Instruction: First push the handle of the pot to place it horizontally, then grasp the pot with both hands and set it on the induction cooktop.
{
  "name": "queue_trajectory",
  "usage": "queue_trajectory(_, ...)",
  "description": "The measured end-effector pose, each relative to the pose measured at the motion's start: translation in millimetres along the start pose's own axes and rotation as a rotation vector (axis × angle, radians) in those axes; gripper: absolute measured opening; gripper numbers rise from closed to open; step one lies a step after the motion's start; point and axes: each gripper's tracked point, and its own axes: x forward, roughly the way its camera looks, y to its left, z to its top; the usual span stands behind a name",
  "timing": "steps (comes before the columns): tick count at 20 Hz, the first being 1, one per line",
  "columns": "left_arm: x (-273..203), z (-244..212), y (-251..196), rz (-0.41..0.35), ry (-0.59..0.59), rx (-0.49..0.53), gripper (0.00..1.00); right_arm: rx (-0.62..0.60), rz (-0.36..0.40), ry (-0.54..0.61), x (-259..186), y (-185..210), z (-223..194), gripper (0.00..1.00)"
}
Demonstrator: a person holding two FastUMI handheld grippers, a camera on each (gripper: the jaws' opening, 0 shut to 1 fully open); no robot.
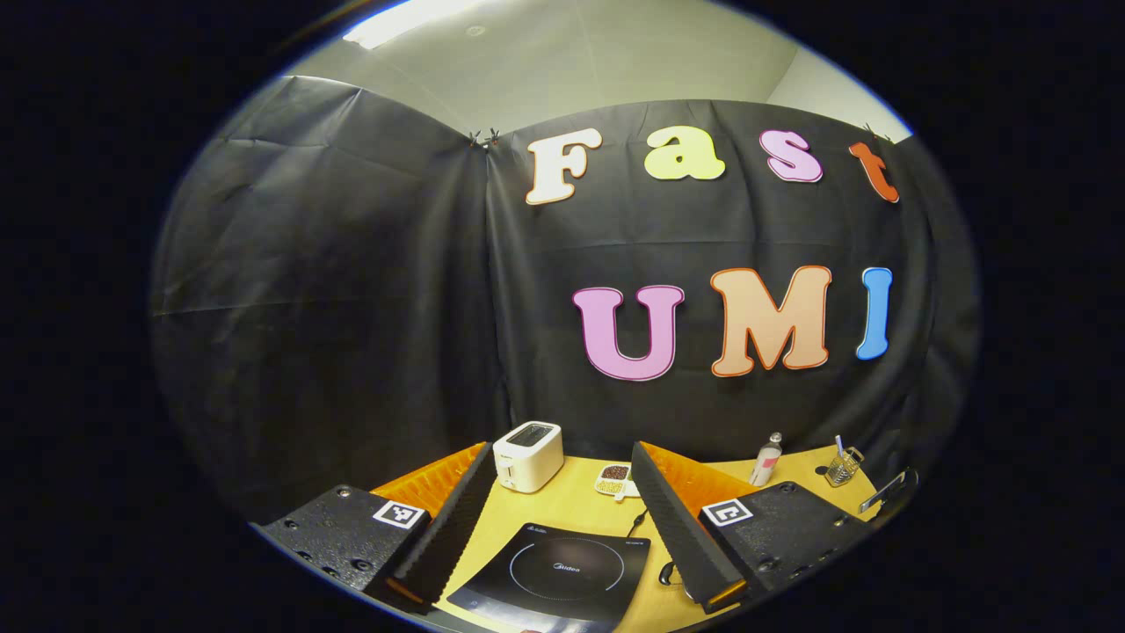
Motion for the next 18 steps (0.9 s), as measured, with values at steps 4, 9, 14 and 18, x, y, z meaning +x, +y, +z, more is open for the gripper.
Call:
queue_trajectory(4,14,-16,-18,-0.043,0.039,-0.008,0.99,0.049,-0.017,-0.079,-17,-16,22,0.11)
queue_trajectory(9,35,-48,-54,-0.127,0.114,-0.022,0.99,0.121,-0.016,-0.124,-23,-22,44,0.31)
queue_trajectory(14,49,-89,-84,-0.203,0.21,0.001,1.0,0.176,-0.008,-0.164,-22,-21,57,0.7)
queue_trajectory(18,56,-118,-102,-0.25,0.273,0.026,1.0,0.201,-0.026,-0.188,-23,-27,65,0.99)
